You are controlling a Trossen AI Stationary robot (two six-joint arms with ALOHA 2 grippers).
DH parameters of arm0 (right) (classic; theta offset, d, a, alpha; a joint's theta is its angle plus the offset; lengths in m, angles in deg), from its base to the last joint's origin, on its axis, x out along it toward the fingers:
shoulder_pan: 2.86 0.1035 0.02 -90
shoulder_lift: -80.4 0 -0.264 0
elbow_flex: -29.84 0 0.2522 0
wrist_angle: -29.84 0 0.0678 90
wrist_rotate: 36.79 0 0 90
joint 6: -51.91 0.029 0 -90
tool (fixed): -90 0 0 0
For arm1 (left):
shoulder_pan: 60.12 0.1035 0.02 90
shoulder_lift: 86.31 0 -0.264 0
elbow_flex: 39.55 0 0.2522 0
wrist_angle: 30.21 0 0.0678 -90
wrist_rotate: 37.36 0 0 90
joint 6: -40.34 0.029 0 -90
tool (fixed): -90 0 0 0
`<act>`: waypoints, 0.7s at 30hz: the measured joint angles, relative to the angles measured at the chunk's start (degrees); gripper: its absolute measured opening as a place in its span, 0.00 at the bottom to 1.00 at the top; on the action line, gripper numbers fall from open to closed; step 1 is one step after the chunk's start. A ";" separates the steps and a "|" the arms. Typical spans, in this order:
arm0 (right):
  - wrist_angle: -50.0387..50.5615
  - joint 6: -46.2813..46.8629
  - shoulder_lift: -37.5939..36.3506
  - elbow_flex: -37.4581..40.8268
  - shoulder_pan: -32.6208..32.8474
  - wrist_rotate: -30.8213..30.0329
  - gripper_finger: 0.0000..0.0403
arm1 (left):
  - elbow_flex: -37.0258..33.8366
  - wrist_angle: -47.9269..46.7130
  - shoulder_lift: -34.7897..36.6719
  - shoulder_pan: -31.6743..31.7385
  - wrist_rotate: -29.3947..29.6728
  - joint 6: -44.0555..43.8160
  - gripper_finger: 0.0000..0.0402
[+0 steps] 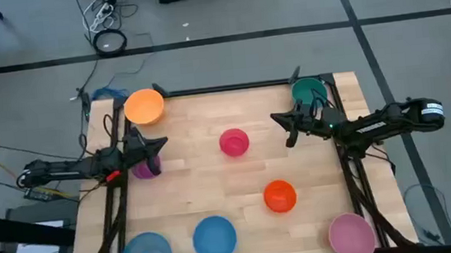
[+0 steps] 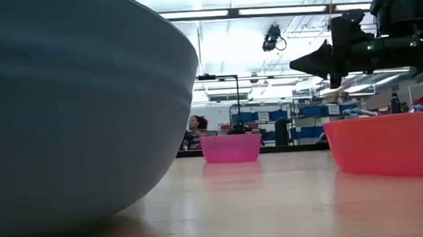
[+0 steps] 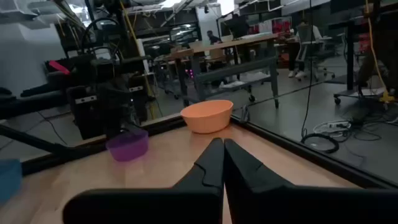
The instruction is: Nest bowls inside each other
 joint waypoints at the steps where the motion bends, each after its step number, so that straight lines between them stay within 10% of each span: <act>1: 0.02 0.00 0.00 0.02 0.00 0.00 0.00 | 0.00 0.01 0.01 0.00 0.00 0.02 0.03; 21: 0.28 7.90 0.00 0.00 0.00 0.00 0.00 | 0.00 0.00 0.00 0.00 -0.02 0.00 0.03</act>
